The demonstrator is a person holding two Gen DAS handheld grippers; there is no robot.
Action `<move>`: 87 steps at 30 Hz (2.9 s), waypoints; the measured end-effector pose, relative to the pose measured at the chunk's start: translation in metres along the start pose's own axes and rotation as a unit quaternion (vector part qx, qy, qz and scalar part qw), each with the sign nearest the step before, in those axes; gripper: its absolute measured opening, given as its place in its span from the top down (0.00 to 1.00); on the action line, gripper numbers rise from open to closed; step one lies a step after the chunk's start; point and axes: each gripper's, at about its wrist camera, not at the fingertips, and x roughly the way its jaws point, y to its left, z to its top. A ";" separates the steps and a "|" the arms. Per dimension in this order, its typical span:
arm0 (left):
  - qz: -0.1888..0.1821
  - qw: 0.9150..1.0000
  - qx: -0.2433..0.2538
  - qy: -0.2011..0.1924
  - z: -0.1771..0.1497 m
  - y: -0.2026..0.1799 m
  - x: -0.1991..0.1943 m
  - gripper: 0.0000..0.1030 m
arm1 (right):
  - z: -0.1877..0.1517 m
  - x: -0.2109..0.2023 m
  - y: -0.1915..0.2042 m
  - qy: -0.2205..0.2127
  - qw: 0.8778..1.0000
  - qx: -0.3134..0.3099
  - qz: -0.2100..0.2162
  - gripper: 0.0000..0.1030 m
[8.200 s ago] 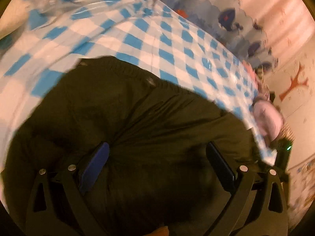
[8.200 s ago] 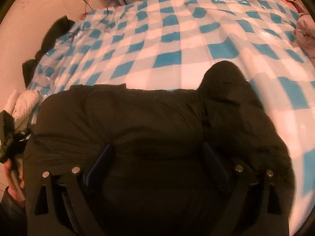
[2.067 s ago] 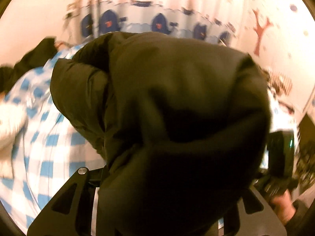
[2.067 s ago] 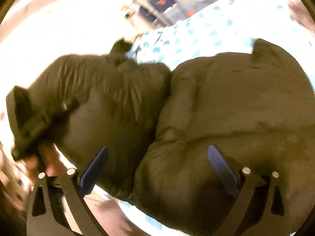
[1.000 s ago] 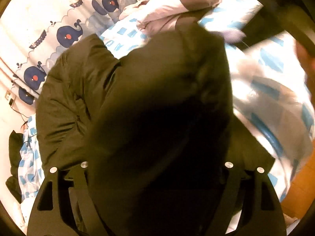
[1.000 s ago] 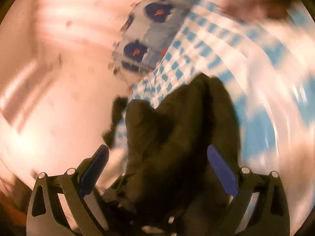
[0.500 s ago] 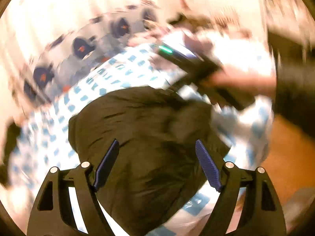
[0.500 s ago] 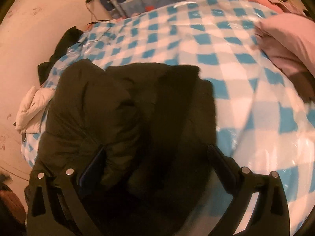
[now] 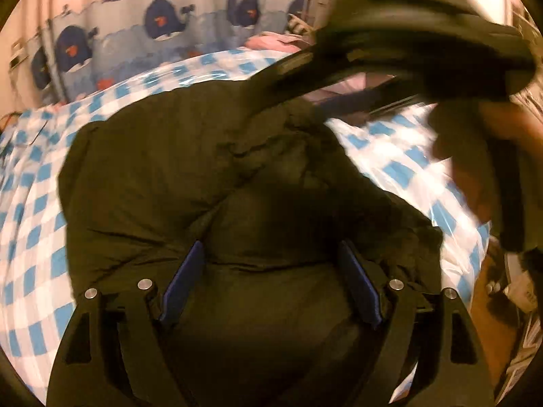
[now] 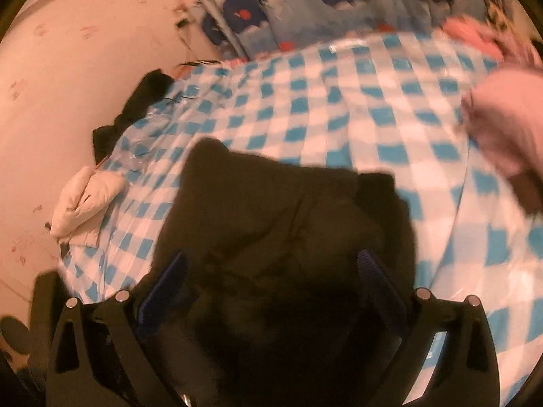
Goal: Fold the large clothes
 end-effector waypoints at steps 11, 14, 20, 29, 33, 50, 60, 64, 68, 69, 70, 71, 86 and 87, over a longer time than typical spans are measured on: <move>-0.032 0.995 -0.088 -0.014 0.006 0.049 -0.037 0.26 | -0.063 0.065 -0.082 -0.013 0.989 0.142 0.027 0.07; -0.004 0.994 -0.107 0.001 0.007 0.072 -0.028 0.26 | -0.055 0.024 -0.066 -0.083 0.990 0.116 0.010 0.07; 0.002 0.993 -0.115 0.014 -0.005 0.075 0.003 0.26 | -0.053 0.044 -0.061 -0.045 0.990 0.040 -0.130 0.07; -0.054 0.980 -0.189 0.013 -0.014 0.107 -0.021 0.26 | -0.063 0.059 -0.092 0.016 0.989 0.102 -0.107 0.07; -0.061 0.956 -0.286 0.001 -0.039 0.170 -0.048 0.26 | -0.059 0.012 -0.073 -0.017 0.992 0.086 -0.090 0.07; -0.166 0.910 -0.374 0.066 -0.064 0.192 0.044 0.16 | -0.101 0.050 -0.079 0.032 0.988 0.126 -0.080 0.06; 0.007 0.971 -0.238 -0.004 -0.034 0.190 -0.048 0.35 | -0.096 0.102 0.008 0.034 0.992 0.120 -0.009 0.06; 0.111 0.964 -0.242 0.009 -0.061 0.234 -0.095 0.29 | -0.087 0.157 0.089 0.055 0.996 0.072 0.022 0.06; 0.159 0.926 -0.337 0.062 -0.120 0.302 -0.104 0.20 | -0.091 0.204 0.149 0.082 0.996 0.023 0.024 0.06; 0.165 0.920 -0.350 0.068 -0.132 0.314 -0.106 0.19 | -0.091 0.208 0.157 0.085 0.996 0.015 0.026 0.06; 0.168 0.917 -0.355 0.069 -0.141 0.321 -0.109 0.18 | -0.091 0.208 0.162 0.090 0.995 0.010 0.029 0.06; 0.168 0.917 -0.356 0.066 -0.145 0.322 -0.112 0.18 | -0.091 0.206 0.165 0.095 0.995 0.007 0.030 0.06; 0.240 0.950 -0.197 -0.044 -0.094 0.255 -0.117 0.15 | -0.045 0.128 0.184 0.001 0.998 -0.042 -0.038 0.06; 0.234 0.953 -0.191 -0.036 -0.099 0.252 -0.110 0.15 | -0.033 0.128 0.191 -0.012 0.998 -0.044 -0.038 0.06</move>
